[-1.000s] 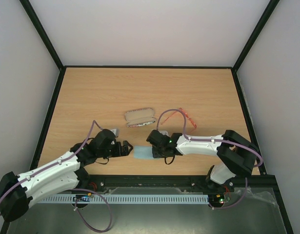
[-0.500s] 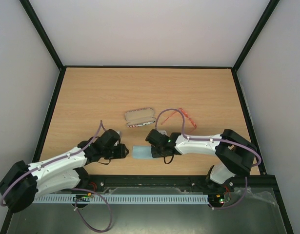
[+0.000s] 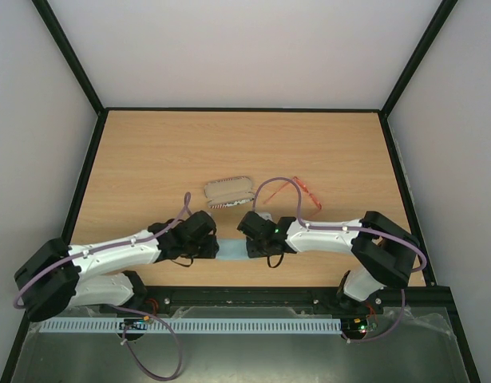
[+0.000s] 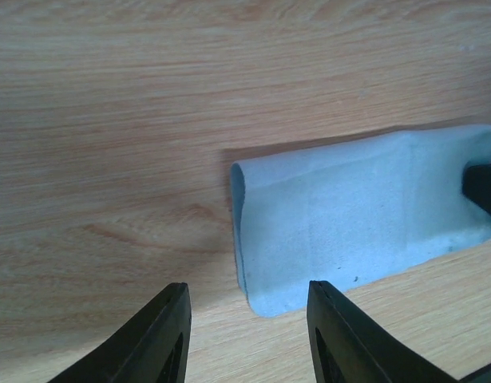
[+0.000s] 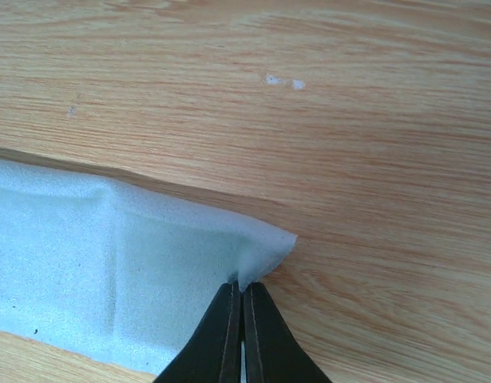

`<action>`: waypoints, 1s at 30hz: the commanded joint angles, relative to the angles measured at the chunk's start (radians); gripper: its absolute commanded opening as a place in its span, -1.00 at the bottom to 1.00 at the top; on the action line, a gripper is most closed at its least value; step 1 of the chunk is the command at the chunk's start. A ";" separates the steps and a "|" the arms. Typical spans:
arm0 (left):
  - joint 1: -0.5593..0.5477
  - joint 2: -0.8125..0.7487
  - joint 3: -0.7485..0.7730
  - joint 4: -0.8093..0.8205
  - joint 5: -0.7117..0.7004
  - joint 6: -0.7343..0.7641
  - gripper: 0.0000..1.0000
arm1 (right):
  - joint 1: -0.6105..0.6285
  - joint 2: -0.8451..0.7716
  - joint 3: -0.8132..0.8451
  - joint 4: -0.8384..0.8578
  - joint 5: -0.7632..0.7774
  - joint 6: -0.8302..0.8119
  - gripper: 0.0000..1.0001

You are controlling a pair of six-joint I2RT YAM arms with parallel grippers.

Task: Organize the sunglasses
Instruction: Pick up the glasses cleaning cloth from the center of the board.

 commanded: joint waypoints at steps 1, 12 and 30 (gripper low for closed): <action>-0.027 0.033 0.018 -0.061 -0.064 -0.030 -0.13 | 0.002 0.014 -0.026 -0.008 -0.006 -0.005 -0.97; -0.066 0.131 0.030 -0.018 -0.080 -0.059 -0.18 | 0.002 0.001 -0.047 0.023 -0.021 -0.007 -0.97; -0.068 0.199 0.021 0.039 -0.082 -0.074 -0.37 | 0.003 0.002 -0.052 0.035 -0.035 -0.022 -0.97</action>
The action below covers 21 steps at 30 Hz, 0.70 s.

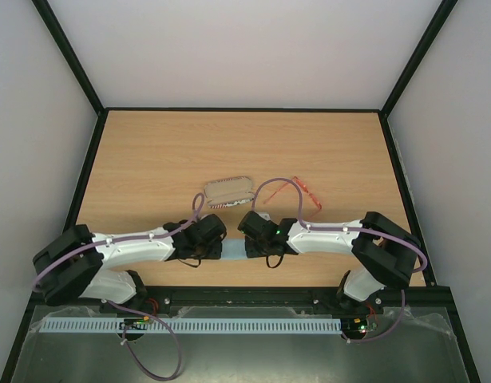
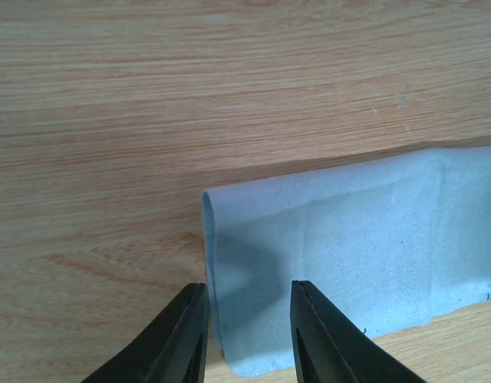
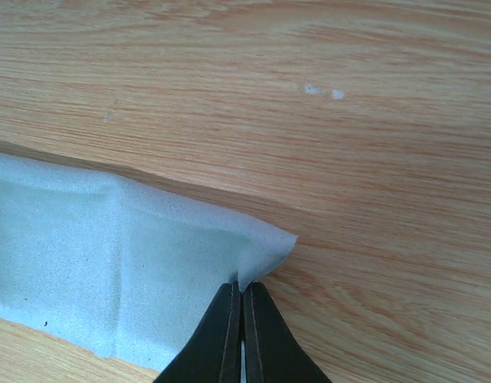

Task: Organize the sunglasses
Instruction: Pick up the glasses cleaning cloth from the center of the board.

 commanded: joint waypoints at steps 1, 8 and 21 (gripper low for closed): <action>-0.006 0.037 -0.009 -0.006 -0.003 -0.008 -0.38 | 0.003 0.010 -0.026 -0.038 -0.013 -0.013 -0.97; -0.006 0.048 -0.016 0.003 -0.001 -0.004 -0.55 | 0.003 0.011 -0.029 -0.034 -0.012 -0.015 -0.97; -0.006 0.048 -0.032 0.030 0.010 -0.004 -0.95 | 0.002 0.019 -0.035 -0.023 -0.022 -0.015 -0.97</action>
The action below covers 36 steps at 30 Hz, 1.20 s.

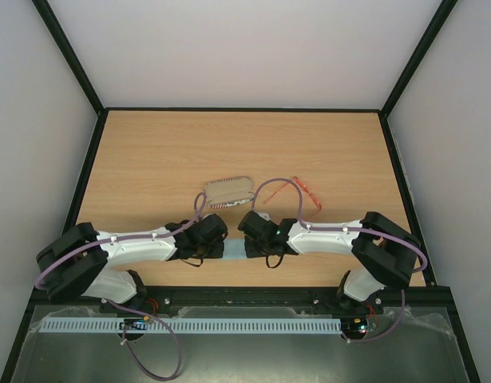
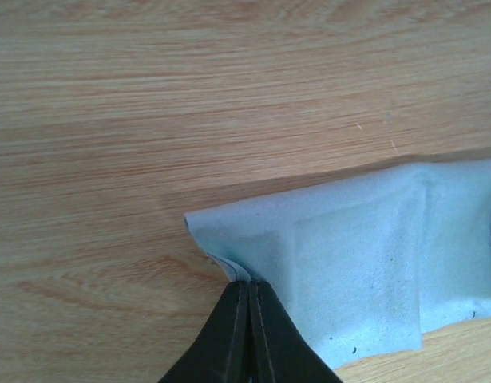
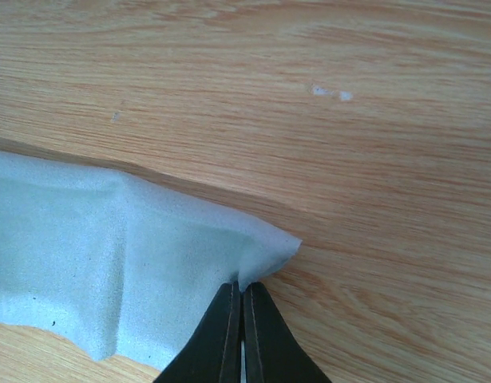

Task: Organize the sunglasses
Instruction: Pick up the glasses cleaning cloth from the center of the board.

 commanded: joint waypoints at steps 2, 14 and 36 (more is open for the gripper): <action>-0.006 0.012 -0.028 -0.035 0.006 -0.003 -0.96 | 0.002 0.016 -0.032 -0.037 -0.015 -0.009 -0.97; 0.003 -0.069 0.028 -0.101 -0.033 -0.003 -0.96 | 0.002 -0.035 0.018 -0.078 0.017 -0.026 -0.97; 0.030 -0.151 0.110 -0.188 -0.067 0.016 -0.95 | 0.000 -0.045 0.167 -0.180 0.054 -0.067 -0.97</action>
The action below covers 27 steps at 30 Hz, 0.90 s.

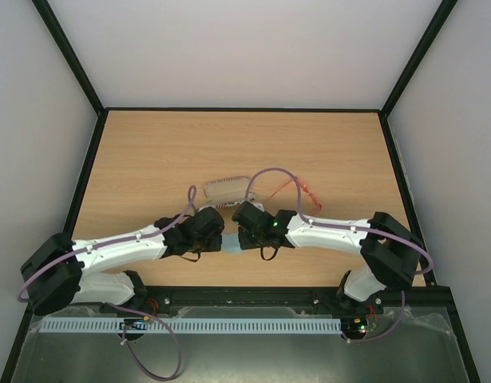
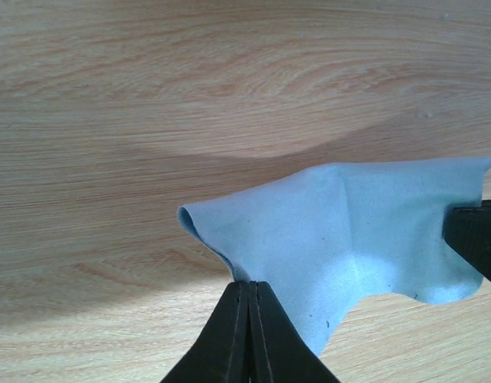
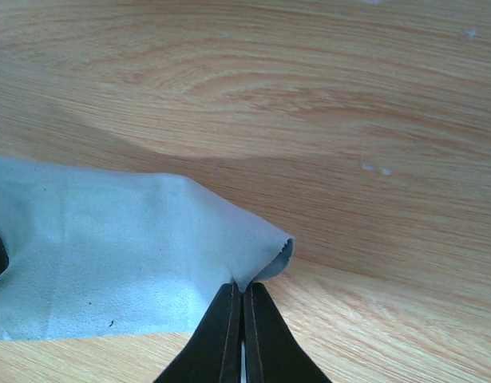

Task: Organize the sunglasses
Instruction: Pick up the glasses cleaning cloth from the center of the board, then place the glasses cleaning cloth in the sunglasses case.

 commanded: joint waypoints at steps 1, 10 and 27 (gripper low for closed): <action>0.015 -0.031 0.042 -0.051 -0.024 0.014 -0.95 | 0.000 -0.024 0.041 -0.086 0.030 -0.021 -0.97; 0.082 -0.034 0.133 -0.109 -0.028 0.080 -0.96 | -0.059 -0.018 0.128 -0.143 0.023 -0.080 -0.97; 0.213 0.066 0.315 -0.060 -0.083 0.242 -0.95 | -0.239 0.115 0.414 -0.193 -0.013 -0.298 -0.97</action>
